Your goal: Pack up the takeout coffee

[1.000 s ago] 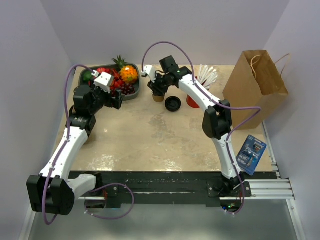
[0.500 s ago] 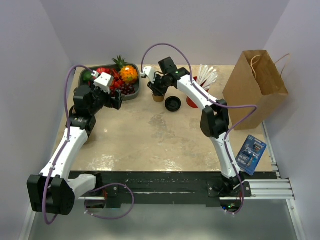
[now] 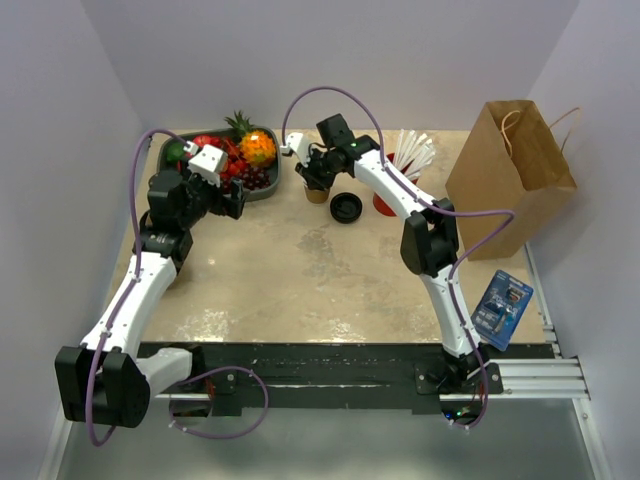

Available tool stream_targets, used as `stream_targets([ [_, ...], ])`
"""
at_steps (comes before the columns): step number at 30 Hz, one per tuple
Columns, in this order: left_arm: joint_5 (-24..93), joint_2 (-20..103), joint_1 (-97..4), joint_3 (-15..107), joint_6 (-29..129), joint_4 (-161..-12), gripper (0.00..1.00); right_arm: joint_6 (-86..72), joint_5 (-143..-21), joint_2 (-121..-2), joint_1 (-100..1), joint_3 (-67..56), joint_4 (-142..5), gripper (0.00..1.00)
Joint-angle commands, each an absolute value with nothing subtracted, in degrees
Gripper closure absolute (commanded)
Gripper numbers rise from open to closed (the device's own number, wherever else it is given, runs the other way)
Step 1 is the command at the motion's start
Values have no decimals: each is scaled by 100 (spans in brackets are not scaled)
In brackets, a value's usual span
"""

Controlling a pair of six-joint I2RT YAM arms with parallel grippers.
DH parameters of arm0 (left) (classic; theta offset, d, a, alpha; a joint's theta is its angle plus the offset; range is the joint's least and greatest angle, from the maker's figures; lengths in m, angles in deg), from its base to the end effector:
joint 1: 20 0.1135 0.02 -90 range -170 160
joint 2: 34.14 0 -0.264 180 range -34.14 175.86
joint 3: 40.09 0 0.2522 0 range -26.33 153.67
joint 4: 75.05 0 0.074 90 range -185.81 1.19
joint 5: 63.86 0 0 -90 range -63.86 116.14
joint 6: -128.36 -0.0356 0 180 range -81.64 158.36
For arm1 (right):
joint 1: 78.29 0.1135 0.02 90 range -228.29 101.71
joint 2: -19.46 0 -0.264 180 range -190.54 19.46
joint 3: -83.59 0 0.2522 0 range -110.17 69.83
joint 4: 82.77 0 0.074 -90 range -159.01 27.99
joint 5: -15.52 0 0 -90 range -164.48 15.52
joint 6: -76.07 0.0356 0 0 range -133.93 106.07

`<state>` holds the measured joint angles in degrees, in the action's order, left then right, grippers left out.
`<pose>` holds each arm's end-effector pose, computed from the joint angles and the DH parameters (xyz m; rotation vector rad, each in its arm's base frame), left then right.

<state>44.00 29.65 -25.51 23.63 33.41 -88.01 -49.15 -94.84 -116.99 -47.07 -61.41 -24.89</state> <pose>0.2585 -0.0359 0.3257 0.3842 1.7546 -0.2870 0.4474 0.2857 0.2514 -1.4445 1.9150 0.3986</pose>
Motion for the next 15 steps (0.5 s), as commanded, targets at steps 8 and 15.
stream_targets([
  [8,4547,3002,-2501,2333,3475,-8406,5,-4988,-9461,-11502,-4656,-6412,-2691,90],
  [15,4582,2967,-2501,2184,3545,-8371,5,-4961,-9434,-11335,-4630,-6228,-2867,98],
])
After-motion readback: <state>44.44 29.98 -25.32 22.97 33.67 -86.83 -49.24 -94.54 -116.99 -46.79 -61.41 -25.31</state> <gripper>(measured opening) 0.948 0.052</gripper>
